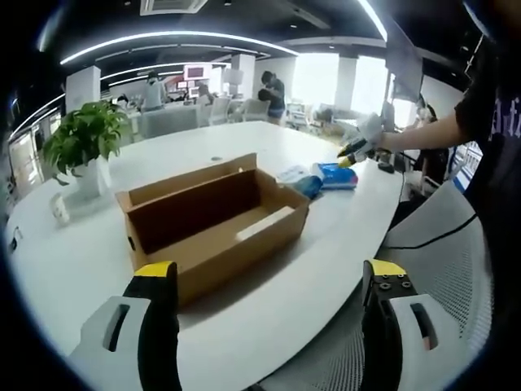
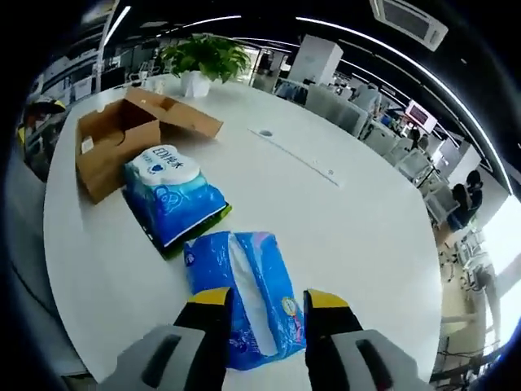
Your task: Operate the shoe box by opening the lid, removing the specified soft item, and placing it in the target area until the item is outside and the box remains undamaged.
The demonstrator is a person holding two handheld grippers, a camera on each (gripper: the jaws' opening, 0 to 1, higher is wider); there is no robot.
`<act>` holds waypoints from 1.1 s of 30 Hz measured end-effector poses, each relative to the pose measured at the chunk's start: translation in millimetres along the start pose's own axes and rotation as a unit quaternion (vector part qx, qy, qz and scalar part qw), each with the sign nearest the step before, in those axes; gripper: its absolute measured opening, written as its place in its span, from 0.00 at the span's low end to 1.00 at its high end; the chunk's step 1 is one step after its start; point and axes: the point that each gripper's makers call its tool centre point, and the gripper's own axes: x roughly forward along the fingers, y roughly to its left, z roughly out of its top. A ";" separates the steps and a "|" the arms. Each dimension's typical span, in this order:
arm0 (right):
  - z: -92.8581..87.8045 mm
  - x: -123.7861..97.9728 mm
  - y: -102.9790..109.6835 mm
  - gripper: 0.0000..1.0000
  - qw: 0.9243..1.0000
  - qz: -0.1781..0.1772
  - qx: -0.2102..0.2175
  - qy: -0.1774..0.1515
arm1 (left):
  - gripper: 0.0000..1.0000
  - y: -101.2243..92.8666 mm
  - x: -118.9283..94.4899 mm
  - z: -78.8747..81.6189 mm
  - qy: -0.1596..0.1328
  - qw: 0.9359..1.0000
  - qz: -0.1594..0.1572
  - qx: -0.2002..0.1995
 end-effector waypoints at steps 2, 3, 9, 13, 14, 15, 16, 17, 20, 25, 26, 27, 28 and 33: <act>-3.1 -3.4 2.6 0.45 1.000 0.003 0.009 0.003 | 0.93 -0.3 0.2 0.9 -0.001 1.000 -0.001 0.000; -4.2 -4.8 3.1 0.45 1.000 0.001 0.009 0.004 | 0.93 -0.7 0.3 1.5 -0.002 1.000 -0.002 0.001; -6.9 -16.4 6.4 0.49 1.000 -0.008 0.026 -0.005 | 0.93 -3.0 1.8 2.7 -0.001 1.000 -0.007 0.004; -8.2 -22.3 9.1 0.52 0.999 -0.012 0.050 -0.014 | 0.93 -4.3 2.9 3.7 -0.002 1.000 -0.009 0.005; -10.9 -23.0 11.4 0.53 0.998 -0.011 0.053 -0.011 | 0.93 -4.9 3.4 4.1 -0.002 1.000 -0.010 0.005; -13.0 -23.2 13.5 0.53 0.999 -0.010 0.052 -0.008 | 0.93 -5.4 3.8 4.1 -0.002 1.000 -0.011 0.006; -15.9 -23.9 15.6 0.54 0.999 -0.010 0.050 -0.006 | 0.93 -5.7 4.2 4.2 -0.001 1.000 -0.012 0.007; -16.7 -24.0 16.1 0.54 0.999 -0.011 0.050 -0.005 | 0.93 -6.4 4.7 4.4 -0.001 1.000 -0.014 0.008; -23.7 -25.1 18.4 0.57 0.998 -0.016 0.059 -0.003 | 0.93 -6.8 5.3 5.2 -0.001 1.000 -0.015 0.009; -34.1 -23.9 18.6 0.63 0.997 -0.031 0.071 0.002 | 0.93 -5.9 5.6 4.8 -0.001 1.000 -0.014 0.008; -36.1 -23.2 19.5 0.64 0.997 -0.032 0.074 0.004 | 0.93 -6.0 5.8 4.2 -0.001 1.000 -0.014 0.008; -38.4 -22.0 21.4 0.65 0.996 -0.032 0.078 0.006 | 0.93 -6.1 5.9 3.7 -0.001 1.000 -0.014 0.007; -39.8 -21.1 23.3 0.65 0.996 -0.031 0.080 0.007 | 0.93 -6.3 6.0 2.8 0.000 1.000 -0.014 0.007; -49.2 -15.3 29.9 0.65 0.996 -0.029 0.089 0.015 | 0.93 -6.6 5.6 1.1 0.001 1.000 -0.014 0.005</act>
